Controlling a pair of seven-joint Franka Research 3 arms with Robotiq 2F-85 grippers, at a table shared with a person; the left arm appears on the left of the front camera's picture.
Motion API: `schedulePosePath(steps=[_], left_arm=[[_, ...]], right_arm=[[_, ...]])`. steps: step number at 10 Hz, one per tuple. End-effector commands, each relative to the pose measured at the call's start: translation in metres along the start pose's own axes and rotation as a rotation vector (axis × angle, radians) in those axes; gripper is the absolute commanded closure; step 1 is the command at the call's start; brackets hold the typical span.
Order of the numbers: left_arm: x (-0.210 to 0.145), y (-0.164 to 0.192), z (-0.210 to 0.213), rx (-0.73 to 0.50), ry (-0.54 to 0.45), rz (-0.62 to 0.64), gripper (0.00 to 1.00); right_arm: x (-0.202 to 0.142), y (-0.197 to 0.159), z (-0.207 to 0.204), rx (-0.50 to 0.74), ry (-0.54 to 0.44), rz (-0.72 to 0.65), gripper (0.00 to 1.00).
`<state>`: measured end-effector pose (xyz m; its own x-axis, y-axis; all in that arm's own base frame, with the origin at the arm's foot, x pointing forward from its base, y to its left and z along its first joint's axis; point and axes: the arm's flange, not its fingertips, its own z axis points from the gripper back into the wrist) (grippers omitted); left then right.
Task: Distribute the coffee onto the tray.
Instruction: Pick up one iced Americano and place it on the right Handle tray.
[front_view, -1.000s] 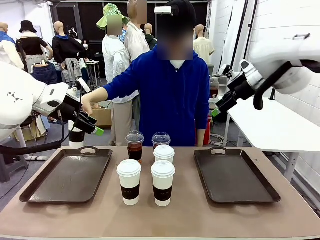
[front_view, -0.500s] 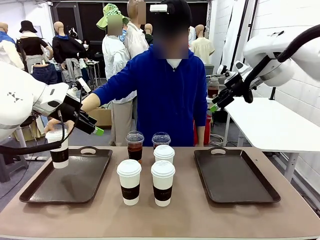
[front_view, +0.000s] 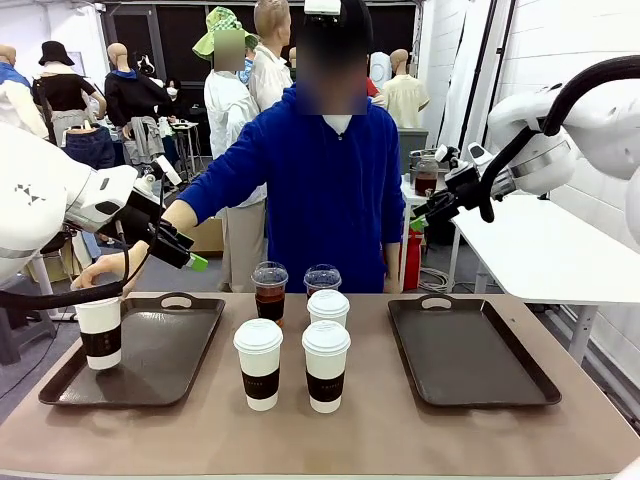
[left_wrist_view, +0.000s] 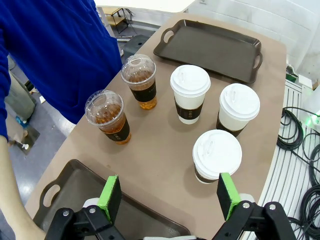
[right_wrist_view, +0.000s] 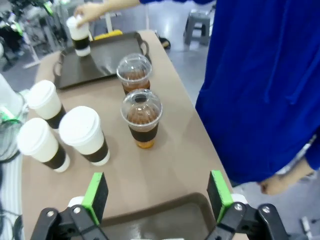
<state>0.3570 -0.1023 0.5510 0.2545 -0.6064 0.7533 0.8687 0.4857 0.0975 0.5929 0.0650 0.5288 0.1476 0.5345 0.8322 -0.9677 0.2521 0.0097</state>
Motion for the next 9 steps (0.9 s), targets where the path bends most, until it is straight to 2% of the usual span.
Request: schedulePosePath(steps=[1,4,9], left_arm=[[-0.002,0.0029,-0.0008,-0.015,-0.013,-0.005,0.0],[-0.002,0.0029,-0.0008,-0.015,-0.013,-0.005,0.0],[-0.002,0.0029,-0.0008,-0.015,-0.013,-0.005,0.0]], right_arm=[[-0.0095,-0.0011,-0.0065,0.029,-0.055,0.003,0.0],[-0.0063,-0.0021,-0.0055,0.015,-0.023,-0.015,0.0],[-0.0063,-0.0021,-0.0055,0.015,-0.023,-0.015,0.0]])
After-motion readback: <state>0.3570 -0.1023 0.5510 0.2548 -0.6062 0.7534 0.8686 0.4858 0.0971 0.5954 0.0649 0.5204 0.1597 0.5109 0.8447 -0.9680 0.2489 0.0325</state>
